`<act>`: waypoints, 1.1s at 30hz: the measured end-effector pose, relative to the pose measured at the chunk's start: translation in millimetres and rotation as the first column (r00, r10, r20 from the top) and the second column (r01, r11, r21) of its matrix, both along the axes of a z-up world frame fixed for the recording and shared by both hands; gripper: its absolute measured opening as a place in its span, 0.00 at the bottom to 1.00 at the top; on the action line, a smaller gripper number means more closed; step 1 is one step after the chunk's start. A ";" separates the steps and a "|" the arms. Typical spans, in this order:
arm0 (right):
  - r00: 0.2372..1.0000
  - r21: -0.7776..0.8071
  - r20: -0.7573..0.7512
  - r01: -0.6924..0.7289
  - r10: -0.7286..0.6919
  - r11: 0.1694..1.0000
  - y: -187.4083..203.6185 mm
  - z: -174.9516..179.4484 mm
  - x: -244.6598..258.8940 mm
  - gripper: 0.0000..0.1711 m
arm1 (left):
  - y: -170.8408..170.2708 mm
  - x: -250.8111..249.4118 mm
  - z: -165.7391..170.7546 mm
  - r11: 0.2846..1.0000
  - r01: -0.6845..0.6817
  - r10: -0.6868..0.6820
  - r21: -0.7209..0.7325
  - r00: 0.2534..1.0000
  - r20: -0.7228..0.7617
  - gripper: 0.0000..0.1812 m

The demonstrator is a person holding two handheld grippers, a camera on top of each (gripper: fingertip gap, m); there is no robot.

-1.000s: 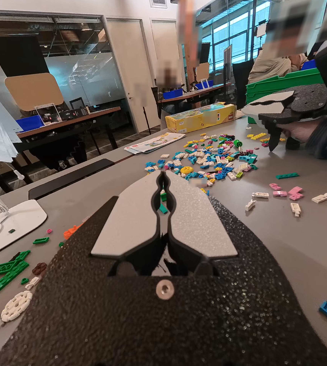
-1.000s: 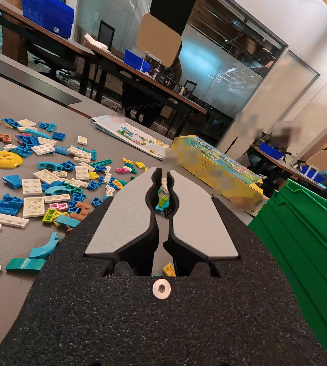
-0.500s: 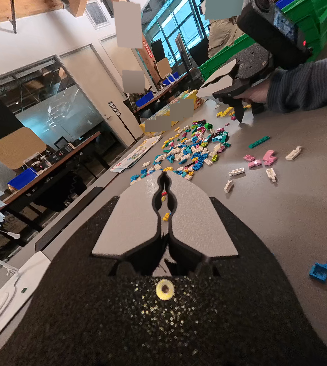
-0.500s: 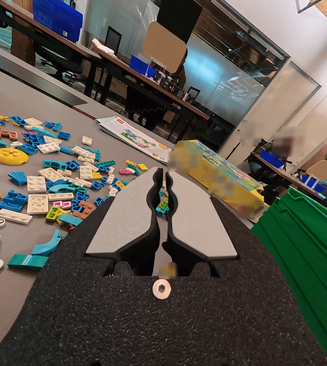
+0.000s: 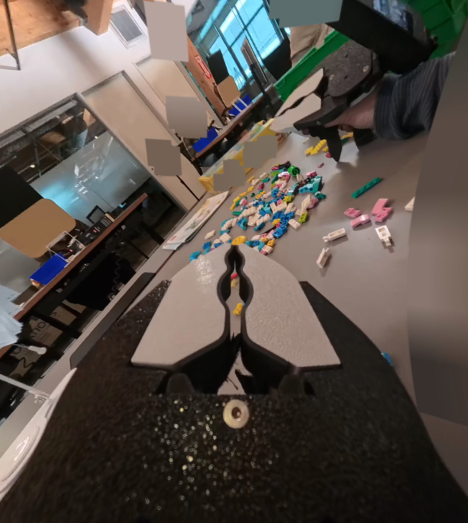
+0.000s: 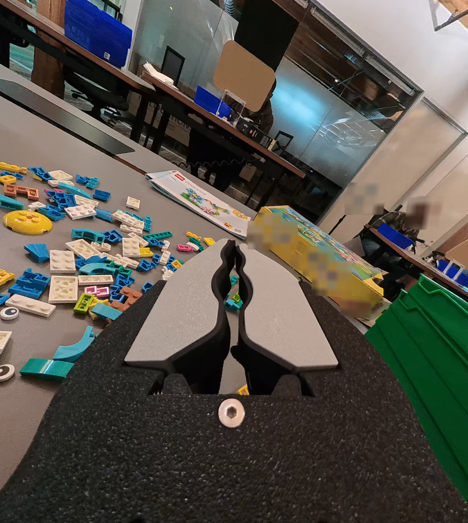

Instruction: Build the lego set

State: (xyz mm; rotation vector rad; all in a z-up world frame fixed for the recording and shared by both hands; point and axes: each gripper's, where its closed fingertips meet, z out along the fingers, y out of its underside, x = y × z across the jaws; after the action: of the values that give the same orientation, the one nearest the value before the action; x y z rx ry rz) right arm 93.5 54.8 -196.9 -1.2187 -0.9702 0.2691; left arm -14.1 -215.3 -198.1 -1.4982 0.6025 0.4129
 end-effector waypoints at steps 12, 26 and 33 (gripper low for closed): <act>1.000 -0.017 -0.003 -0.011 0.011 1.000 0.7 -2.4 -1.3 0.00 | 0.5 -3.2 1.2 1.000 -0.022 0.022 0.004 1.000 0.009 0.00; 1.000 -0.013 0.006 -0.028 0.028 1.000 -0.9 -2.9 -3.7 0.00 | 1.3 -2.9 -0.5 1.000 -0.021 0.021 -0.007 1.000 0.014 0.00; 1.000 -0.017 0.009 -0.010 0.010 1.000 2.6 -4.6 -1.8 0.00 | 0.4 -5.6 2.6 1.000 -0.021 0.021 -0.001 0.998 0.056 0.00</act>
State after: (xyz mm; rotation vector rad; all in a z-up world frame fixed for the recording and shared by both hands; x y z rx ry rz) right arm 91.7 57.3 -201.5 -1.2316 -0.9837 0.2799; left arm -19.7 -214.9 -195.5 -1.5129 0.5434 0.3852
